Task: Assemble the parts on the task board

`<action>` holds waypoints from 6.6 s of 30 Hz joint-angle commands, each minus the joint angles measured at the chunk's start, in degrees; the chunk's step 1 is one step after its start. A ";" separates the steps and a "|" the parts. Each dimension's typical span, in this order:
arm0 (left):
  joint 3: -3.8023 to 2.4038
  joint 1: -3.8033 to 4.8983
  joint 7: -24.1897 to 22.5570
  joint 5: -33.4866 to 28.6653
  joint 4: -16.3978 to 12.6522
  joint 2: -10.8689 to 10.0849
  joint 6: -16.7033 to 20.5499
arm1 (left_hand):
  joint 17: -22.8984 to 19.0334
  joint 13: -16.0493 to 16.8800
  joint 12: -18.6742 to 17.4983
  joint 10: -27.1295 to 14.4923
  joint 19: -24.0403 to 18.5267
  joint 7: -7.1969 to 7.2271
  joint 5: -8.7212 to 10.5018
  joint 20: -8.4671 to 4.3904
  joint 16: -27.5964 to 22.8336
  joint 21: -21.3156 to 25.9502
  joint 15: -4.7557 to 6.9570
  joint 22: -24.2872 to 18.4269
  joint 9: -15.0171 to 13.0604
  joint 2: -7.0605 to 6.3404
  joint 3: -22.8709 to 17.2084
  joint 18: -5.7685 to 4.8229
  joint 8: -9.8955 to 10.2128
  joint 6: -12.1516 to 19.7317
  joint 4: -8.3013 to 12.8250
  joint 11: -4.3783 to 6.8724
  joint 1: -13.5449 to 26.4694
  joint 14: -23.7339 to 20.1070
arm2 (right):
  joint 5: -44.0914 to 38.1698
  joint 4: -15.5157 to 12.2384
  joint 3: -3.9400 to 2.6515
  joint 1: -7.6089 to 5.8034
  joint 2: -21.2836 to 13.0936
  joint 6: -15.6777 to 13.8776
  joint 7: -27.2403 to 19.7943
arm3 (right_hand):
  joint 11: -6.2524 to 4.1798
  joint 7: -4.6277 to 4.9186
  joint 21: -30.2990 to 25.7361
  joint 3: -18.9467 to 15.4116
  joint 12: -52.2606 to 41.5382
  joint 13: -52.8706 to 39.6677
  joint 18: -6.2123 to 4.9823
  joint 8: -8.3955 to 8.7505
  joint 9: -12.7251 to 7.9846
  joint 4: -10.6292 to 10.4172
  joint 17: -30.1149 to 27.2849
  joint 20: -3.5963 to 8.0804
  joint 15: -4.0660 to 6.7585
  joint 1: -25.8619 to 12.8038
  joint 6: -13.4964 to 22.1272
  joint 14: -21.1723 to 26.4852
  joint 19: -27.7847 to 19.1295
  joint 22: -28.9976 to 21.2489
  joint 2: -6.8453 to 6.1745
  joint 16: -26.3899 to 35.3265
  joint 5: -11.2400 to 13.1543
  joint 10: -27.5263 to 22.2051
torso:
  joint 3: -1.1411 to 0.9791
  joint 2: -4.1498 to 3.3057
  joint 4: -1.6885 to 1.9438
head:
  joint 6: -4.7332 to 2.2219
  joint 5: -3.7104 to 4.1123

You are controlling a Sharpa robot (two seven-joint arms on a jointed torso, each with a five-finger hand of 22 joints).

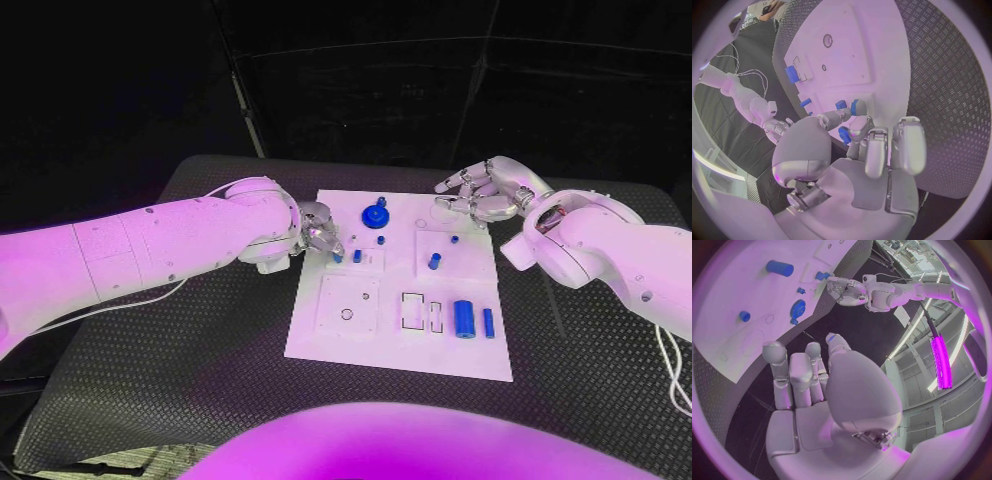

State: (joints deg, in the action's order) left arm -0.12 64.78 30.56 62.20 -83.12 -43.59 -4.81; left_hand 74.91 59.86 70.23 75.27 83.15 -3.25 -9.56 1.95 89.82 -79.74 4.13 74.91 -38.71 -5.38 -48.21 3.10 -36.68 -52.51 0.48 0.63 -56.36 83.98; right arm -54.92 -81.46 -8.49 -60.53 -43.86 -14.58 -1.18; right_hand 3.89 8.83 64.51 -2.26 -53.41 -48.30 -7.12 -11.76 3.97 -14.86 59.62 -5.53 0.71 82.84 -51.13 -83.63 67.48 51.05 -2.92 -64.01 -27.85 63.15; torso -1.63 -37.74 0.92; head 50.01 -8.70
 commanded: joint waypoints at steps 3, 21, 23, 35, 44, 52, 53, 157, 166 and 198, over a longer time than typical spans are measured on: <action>-0.02 -0.11 -0.28 0.21 0.10 0.17 2.53 | 15.09 0.06 0.19 1.15 0.43 0.56 -0.24 0.06 0.18 -0.35 0.36 5.72 -0.05 0.85 -3.15 -0.19 -0.25 0.19 3.50 0.85 -1.31 6.02 | 0.17 -0.03 -0.03 -0.05 0.11 0.21 -0.56 | -0.11 0.07 -0.38 0.08 -0.18 -0.04 -0.79 -0.25 -0.04 -0.35 0.09 -0.09 -0.04 -0.50 0.37 -0.16 -0.31 -0.07 0.15 0.27 -0.21 -0.23 | -0.04 -0.01 -0.07 | -0.01 -0.02; -0.09 -0.97 -0.83 3.80 -2.81 -1.07 6.01 | 15.09 -0.06 0.11 1.25 0.76 0.63 -0.28 -0.03 0.18 -0.79 0.44 6.15 -0.03 0.53 -3.15 -0.32 -0.39 0.05 3.78 0.94 -1.96 6.02 | 0.17 0.11 -0.03 0.14 0.11 0.33 -0.67 | -0.11 0.07 -0.38 0.08 -0.18 -0.04 -0.79 -0.25 -0.04 -0.35 0.09 -0.09 -0.04 -0.50 0.37 -0.16 -0.31 -0.07 0.15 0.27 -0.21 -0.23 | -0.03 0.01 0.00 | -0.01 0.02; -0.09 -1.01 -0.83 4.03 -2.81 -1.07 5.82 | 15.09 -0.11 0.07 1.24 0.77 0.63 -0.28 -0.04 0.18 -0.80 0.45 6.16 -0.02 0.50 -3.15 -0.32 -0.40 0.03 3.79 0.94 -2.01 6.02 | 0.18 0.12 -0.03 0.15 0.13 0.35 -0.67 | -0.11 0.07 -0.38 0.08 -0.18 -0.04 -0.79 -0.25 -0.04 -0.35 0.09 -0.09 -0.04 -0.50 0.37 -0.16 -0.31 -0.07 0.15 0.27 -0.21 -0.23 | -0.02 -0.02 -0.03 | -0.01 0.02; -0.09 -1.26 -0.71 6.84 -2.00 -0.94 4.68 | 15.09 -0.29 -0.05 1.20 0.80 0.65 -0.29 -0.06 0.18 -0.84 0.47 6.21 -0.01 0.38 -3.17 -0.33 -0.43 0.01 3.85 0.96 -2.22 6.02 | 0.25 0.17 -0.03 0.19 0.13 0.40 -0.68 | -0.11 0.07 -0.43 0.13 -0.24 -0.08 -0.80 -0.29 -0.03 -0.42 0.14 -0.08 -0.03 -0.52 0.35 -0.17 -0.31 -0.11 0.18 0.28 -0.35 -0.21 | -0.01 -0.04 -0.05 | -0.01 0.05; -0.09 -1.32 -0.69 7.65 -1.72 -0.72 4.55 | 15.09 -0.29 -0.05 1.23 0.85 0.66 -0.29 -0.07 0.18 -0.90 0.48 6.27 0.00 0.31 -3.17 -0.35 -0.44 0.00 3.88 0.97 -2.32 6.02 | 0.25 0.19 -0.03 0.20 0.15 0.42 -0.68 | -0.11 0.07 -0.43 0.13 -0.24 -0.08 -0.80 -0.29 -0.03 -0.42 0.14 -0.08 -0.03 -0.52 0.35 -0.17 -0.31 -0.11 0.18 0.28 -0.35 -0.21 | -0.03 -0.04 -0.01 | -0.01 0.01; -0.09 -1.46 -0.62 7.76 -1.54 -0.30 3.60 | 15.09 -0.29 -0.05 1.23 0.85 0.66 -0.29 -0.07 0.18 -0.90 0.48 6.27 0.00 0.31 -3.17 -0.35 -0.44 0.00 3.88 0.97 -2.32 6.02 | 0.26 0.21 -0.03 0.20 0.16 0.49 -0.68 | -0.11 0.07 -0.43 0.13 -0.24 -0.08 -0.80 -0.29 -0.03 -0.42 0.14 -0.08 -0.03 -0.52 0.35 -0.17 -0.31 -0.11 0.18 0.28 -0.35 -0.21 | -0.02 -0.02 -0.02 | -0.01 0.07; -0.09 -1.48 -0.61 7.76 -1.56 -0.28 3.42 | 15.09 -0.29 -0.05 1.23 0.85 0.66 -0.29 -0.07 0.18 -0.90 0.48 6.27 0.00 0.31 -3.17 -0.35 -0.44 0.00 3.88 0.97 -2.32 6.02 | 0.26 0.21 -0.03 0.20 0.16 0.51 -0.68 | -0.11 0.07 -0.43 0.13 -0.24 -0.08 -0.80 -0.29 -0.03 -0.42 0.14 -0.08 -0.03 -0.52 0.35 -0.17 -0.31 -0.11 0.18 0.28 -0.35 -0.21 | -0.03 -0.01 -0.02 | -0.01 0.07; -0.14 -1.45 -0.46 3.99 5.44 3.99 -4.68 | 15.09 2.91 2.14 3.73 1.26 2.20 -5.97 -0.77 0.18 -0.86 1.23 6.97 0.86 0.28 11.61 -0.48 -0.75 -3.34 -4.48 2.03 1.24 6.02 | 0.28 0.44 -0.02 0.21 0.47 0.75 -0.63 | -0.13 0.06 -0.51 0.22 -0.18 0.08 -0.81 -0.37 -0.03 -0.53 0.05 -0.07 -0.03 -0.51 0.33 -0.16 -0.31 -0.17 0.18 0.45 -0.48 -0.33 | -0.05 0.00 -0.02 | -0.01 0.49; -0.15 -1.44 -0.48 3.19 5.57 4.14 -4.20 | 15.09 2.75 1.96 3.46 1.23 2.39 -6.16 -0.91 0.18 -0.62 1.36 6.92 1.02 1.00 15.37 -0.43 -0.40 -3.39 -4.39 2.21 -0.74 6.02 | 0.28 0.47 -0.02 0.21 0.51 0.76 -0.64 | -0.13 0.06 -0.51 0.22 -0.18 0.08 -0.81 -0.37 -0.03 -0.53 0.05 -0.07 -0.03 -0.51 0.33 -0.16 -0.31 -0.17 0.18 0.45 -0.48 -0.33 | -0.06 0.00 -0.01 | -0.01 0.52; -0.65 -1.43 -0.62 3.02 6.30 3.71 -2.23 | 15.09 2.97 2.06 3.48 1.39 2.44 -1.42 -1.02 0.18 -0.27 1.42 7.23 0.95 -0.50 35.17 -0.45 -0.33 -4.55 -14.30 2.21 0.31 6.02 | 0.28 0.46 -0.02 0.21 0.34 0.65 -0.69 | -0.13 0.05 -0.58 0.28 -0.11 0.18 -0.83 -0.38 -0.03 -0.54 0.06 -0.07 -0.02 -0.46 0.36 -0.16 -0.35 -0.26 0.19 0.49 -0.54 -0.41 | -0.02 0.02 0.01 | -0.01 0.69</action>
State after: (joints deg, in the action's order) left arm -0.91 63.61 29.55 65.39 -76.96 -39.82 -6.97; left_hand 74.91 62.80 71.94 78.41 84.08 -0.73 -11.14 1.44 89.82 -80.21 5.42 74.90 -37.79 -6.00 -13.48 3.11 -36.98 -56.76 -13.70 2.77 -55.74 84.05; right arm -54.83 -80.88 -8.48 -60.22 -43.51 -14.09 -1.33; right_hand 3.89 8.83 64.28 -2.08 -53.41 -48.17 -7.12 -11.76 3.97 -15.00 59.67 -5.53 0.71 82.84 -51.13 -83.63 67.48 50.84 -2.92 -63.73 -28.16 63.15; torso -1.66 -37.72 0.90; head 50.01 -7.99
